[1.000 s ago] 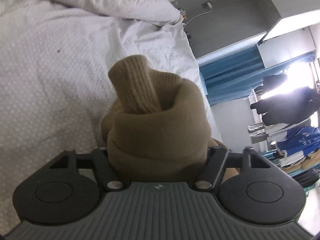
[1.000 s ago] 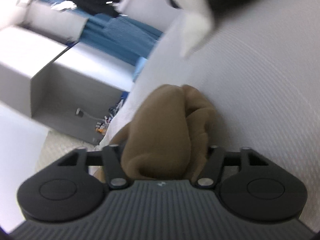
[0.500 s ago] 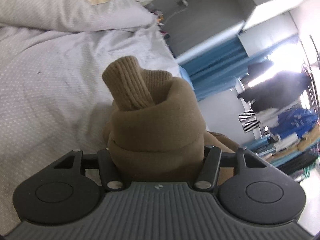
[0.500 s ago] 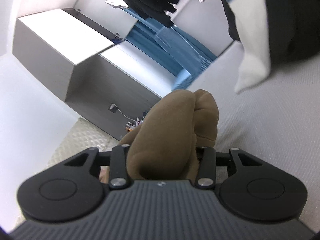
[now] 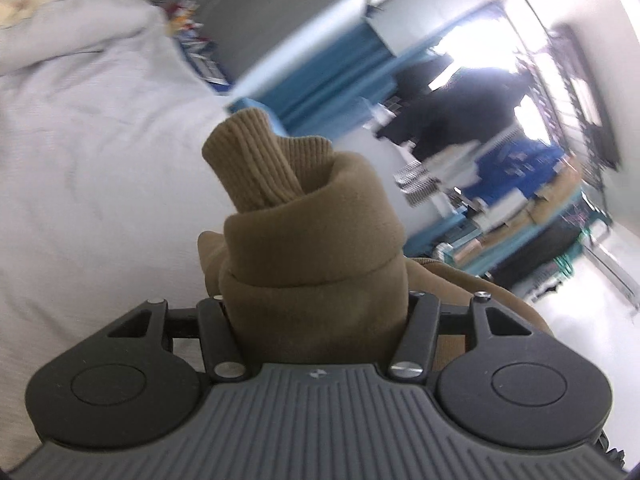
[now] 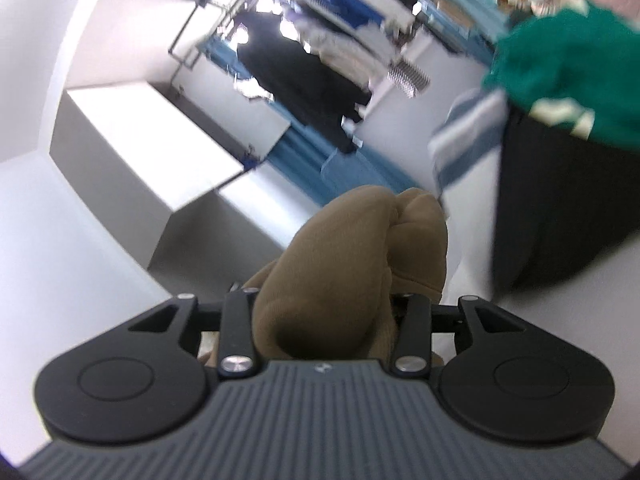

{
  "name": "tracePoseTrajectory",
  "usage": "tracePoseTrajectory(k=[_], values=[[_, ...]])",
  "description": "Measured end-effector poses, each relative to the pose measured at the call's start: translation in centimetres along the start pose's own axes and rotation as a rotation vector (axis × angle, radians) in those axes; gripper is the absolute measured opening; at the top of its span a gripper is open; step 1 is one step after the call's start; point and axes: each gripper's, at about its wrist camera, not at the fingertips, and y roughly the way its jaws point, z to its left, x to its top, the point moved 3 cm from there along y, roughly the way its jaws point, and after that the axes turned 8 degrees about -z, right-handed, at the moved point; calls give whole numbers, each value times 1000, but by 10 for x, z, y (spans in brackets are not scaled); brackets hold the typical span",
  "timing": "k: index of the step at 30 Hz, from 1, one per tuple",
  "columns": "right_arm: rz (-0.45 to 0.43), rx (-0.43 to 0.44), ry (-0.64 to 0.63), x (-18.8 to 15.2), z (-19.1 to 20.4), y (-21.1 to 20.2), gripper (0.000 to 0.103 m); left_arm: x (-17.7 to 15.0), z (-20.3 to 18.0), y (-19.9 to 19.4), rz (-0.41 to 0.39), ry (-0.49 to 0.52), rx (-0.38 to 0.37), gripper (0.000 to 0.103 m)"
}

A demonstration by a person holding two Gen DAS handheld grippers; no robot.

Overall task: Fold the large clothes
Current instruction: 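Lift the folded hoodie with both grippers and carry it toward the clothes pile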

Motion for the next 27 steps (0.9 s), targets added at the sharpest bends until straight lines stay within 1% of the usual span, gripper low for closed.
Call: tracePoseTrajectory(k=[4,8,10,13,16,20,22,24,27], values=[[-65,-32,-29,38,-21,-30,44,-32,-52,24,42,39,-65,61],[-128,-88,-36,67,-53,-62,44,-77,-92,54,103,69,-116,61],[-150,-124,-39,76,-71,-78,44,-102,-104,71,138,80,-128,61],[-170,-179,-34,76,-99,-93,44,-138,-116,97,197,100,-136,61],[-181,-237,-7,69,-131,-108,44,-176,-117,119,254,125,-131,61],[-162,-323,65,45,-180,-125,44,-217,-108,147,319,180,-104,60],[-144,-360,117,27,-205,-131,44,-231,-103,153,335,217,-92,60],[-139,-388,169,8,-225,-140,44,-238,-98,156,341,252,-104,60],[-159,-393,251,-11,-248,-155,44,-248,-98,153,331,305,-131,60]])
